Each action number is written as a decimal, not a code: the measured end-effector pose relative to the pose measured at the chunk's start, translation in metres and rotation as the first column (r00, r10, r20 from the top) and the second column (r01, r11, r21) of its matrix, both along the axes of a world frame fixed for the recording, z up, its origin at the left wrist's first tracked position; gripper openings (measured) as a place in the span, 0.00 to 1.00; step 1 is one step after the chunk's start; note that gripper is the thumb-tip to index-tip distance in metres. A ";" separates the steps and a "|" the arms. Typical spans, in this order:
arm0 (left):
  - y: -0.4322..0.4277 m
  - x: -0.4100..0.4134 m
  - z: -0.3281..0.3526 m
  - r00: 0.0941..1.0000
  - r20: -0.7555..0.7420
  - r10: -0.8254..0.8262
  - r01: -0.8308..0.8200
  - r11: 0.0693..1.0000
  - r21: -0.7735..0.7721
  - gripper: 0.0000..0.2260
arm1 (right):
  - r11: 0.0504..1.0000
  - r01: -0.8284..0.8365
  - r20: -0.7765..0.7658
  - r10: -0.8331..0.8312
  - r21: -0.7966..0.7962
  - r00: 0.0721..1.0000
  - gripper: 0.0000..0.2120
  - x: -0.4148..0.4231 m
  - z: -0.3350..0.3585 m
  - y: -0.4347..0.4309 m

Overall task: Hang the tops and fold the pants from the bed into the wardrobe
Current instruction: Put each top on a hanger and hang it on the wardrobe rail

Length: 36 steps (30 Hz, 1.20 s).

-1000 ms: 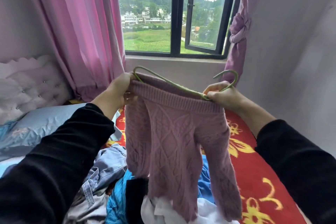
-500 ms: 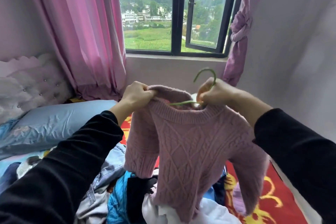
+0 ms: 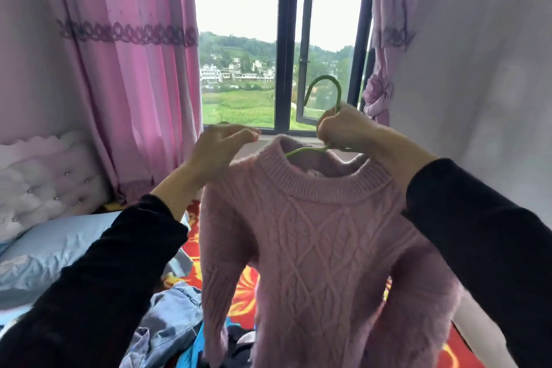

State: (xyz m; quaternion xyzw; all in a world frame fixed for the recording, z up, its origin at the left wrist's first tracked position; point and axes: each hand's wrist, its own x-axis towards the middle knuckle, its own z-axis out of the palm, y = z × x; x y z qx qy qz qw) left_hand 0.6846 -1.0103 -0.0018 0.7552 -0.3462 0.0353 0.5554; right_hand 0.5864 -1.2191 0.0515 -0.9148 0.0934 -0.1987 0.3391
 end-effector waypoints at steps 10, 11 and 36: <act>0.016 0.000 -0.030 0.966 0.250 -0.060 0.009 0.979 0.202 0.13 | 0.996 -0.092 -0.032 0.091 -0.013 0.995 0.16 -0.012 0.023 0.016; 0.018 -0.003 -0.024 0.954 0.297 -0.042 -0.007 0.986 0.164 0.15 | 0.996 -0.089 -0.023 0.090 0.005 0.996 0.15 -0.015 0.029 0.016; 0.219 -0.194 -0.023 0.539 0.349 0.766 -0.766 0.619 -0.174 0.07 | 0.881 -0.450 0.256 0.473 -0.147 0.843 0.27 -0.095 -0.063 0.143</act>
